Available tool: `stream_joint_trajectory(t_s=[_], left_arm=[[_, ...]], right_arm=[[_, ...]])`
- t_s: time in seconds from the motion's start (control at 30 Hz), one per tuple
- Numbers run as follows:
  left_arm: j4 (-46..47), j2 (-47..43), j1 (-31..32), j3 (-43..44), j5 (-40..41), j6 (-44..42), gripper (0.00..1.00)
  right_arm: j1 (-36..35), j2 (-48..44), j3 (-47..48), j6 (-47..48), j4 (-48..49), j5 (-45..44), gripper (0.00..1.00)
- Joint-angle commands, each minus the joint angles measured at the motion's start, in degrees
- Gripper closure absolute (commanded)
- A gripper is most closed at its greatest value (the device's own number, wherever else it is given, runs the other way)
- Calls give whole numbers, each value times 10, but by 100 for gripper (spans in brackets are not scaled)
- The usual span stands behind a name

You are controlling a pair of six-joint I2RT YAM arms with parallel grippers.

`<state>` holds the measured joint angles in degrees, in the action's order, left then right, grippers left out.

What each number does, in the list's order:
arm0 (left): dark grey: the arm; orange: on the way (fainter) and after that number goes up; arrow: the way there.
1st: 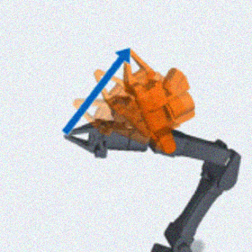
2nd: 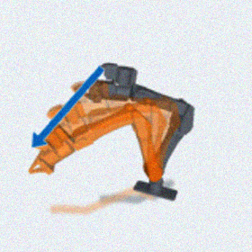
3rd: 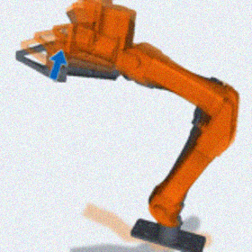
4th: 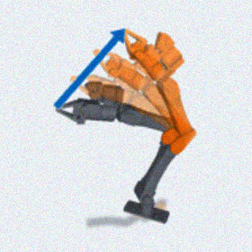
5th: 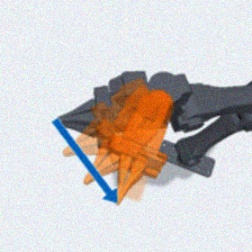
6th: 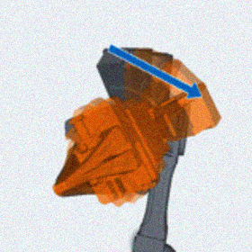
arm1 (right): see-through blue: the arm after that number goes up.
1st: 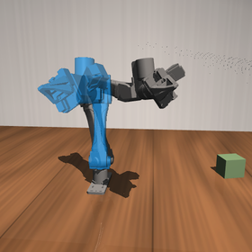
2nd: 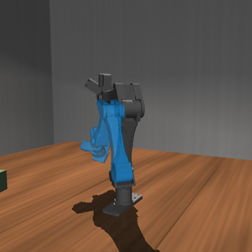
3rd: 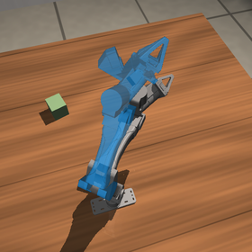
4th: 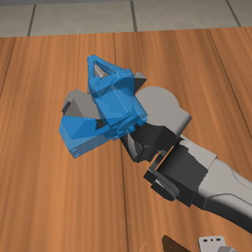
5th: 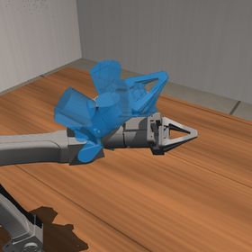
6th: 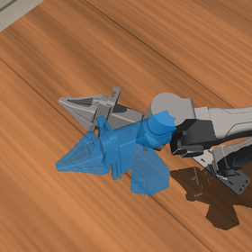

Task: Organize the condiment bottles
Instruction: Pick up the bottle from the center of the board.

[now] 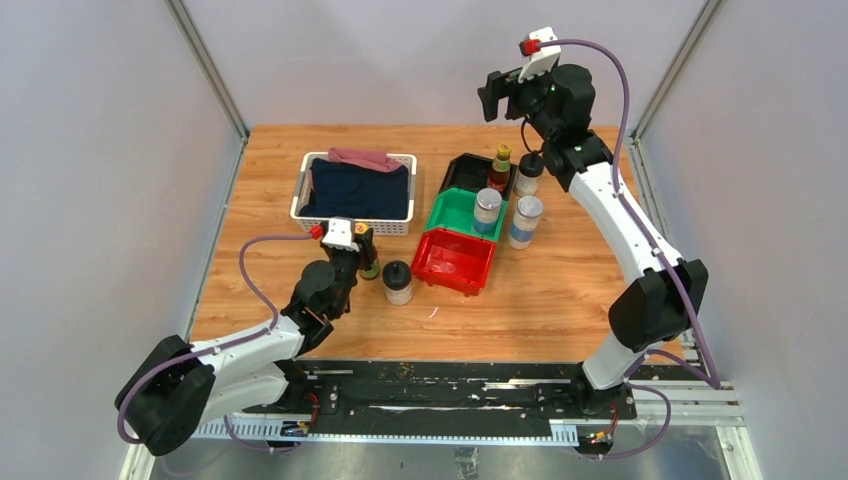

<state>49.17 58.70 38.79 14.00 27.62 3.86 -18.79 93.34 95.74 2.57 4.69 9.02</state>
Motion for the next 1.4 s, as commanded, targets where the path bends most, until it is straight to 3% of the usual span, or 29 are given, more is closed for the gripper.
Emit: stream_joint_trajectory(t_s=[0.0, 0.77, 1.37], left_arm=[[16, 4, -2, 41, -4, 6, 100], [-14, -57, 4, 72, -13, -4, 100], [-12, -20, 6, 135, -17, -38, 100]], right_arm=[[9, -6, -7, -5, 12, 2, 9], [9, -21, -13, -13, 21, 7, 9], [9, -33, -29, -20, 37, 3, 8]])
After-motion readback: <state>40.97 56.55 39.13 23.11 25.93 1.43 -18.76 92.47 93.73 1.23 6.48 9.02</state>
